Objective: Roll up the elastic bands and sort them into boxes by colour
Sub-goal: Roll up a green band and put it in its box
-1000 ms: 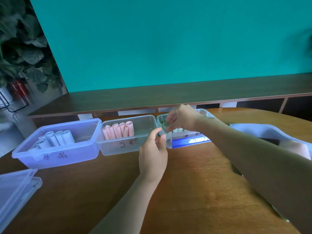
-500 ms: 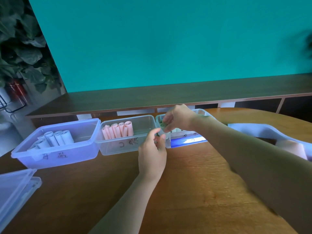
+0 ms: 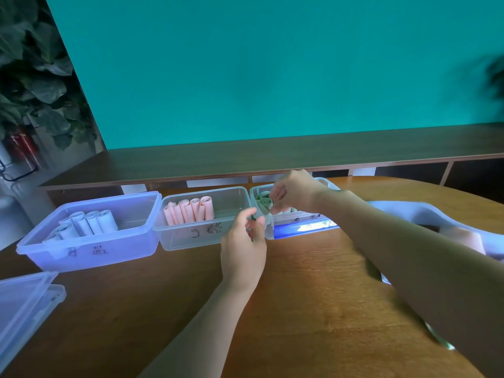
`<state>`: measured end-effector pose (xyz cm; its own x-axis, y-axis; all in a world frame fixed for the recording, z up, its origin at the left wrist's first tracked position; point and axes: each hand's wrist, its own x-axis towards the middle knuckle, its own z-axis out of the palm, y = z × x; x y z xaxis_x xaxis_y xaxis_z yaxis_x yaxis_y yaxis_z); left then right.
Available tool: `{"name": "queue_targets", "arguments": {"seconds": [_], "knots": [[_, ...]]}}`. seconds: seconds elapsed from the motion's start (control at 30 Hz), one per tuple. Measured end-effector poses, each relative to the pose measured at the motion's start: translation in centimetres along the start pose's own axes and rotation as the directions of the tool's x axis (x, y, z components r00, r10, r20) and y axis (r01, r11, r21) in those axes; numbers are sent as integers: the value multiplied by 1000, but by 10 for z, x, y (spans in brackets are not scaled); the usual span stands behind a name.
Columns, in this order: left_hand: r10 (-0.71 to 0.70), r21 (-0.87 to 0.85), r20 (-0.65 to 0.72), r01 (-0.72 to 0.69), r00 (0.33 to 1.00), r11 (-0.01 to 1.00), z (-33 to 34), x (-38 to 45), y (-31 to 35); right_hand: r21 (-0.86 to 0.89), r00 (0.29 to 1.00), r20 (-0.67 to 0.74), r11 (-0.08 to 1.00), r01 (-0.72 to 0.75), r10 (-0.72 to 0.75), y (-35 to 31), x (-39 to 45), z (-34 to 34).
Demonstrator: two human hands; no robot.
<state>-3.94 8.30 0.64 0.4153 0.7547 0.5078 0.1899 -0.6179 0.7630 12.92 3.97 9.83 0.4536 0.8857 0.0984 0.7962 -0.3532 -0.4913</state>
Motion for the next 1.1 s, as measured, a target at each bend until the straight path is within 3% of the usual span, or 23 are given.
{"name": "queue_targets", "arguments": {"seconds": [0.3, 0.47, 0.77, 0.9, 1.1], "knots": [[58, -12, -19, -58, 998, 998, -3, -6, 4, 99, 991, -131, 995, 26, -13, 11, -35, -22], [120, -34, -42, -121, 992, 992, -5, -27, 23, 144, 962, -273, 989, 39, 2, 23, -88, -32], [118, -216, 282, -57, 952, 975, 10, -92, 75, 95, 925, -341, 985, -143, 167, 58, -215, -38], [165, -229, 431, -69, 887, 971, 25, -118, 98, 64, 876, -435, 978, -200, 208, 85, -264, -30], [197, -213, 581, -86, 790, 973, 53, -147, 129, -81, 858, -454, 948, -308, 240, 102, -320, -23]]}}
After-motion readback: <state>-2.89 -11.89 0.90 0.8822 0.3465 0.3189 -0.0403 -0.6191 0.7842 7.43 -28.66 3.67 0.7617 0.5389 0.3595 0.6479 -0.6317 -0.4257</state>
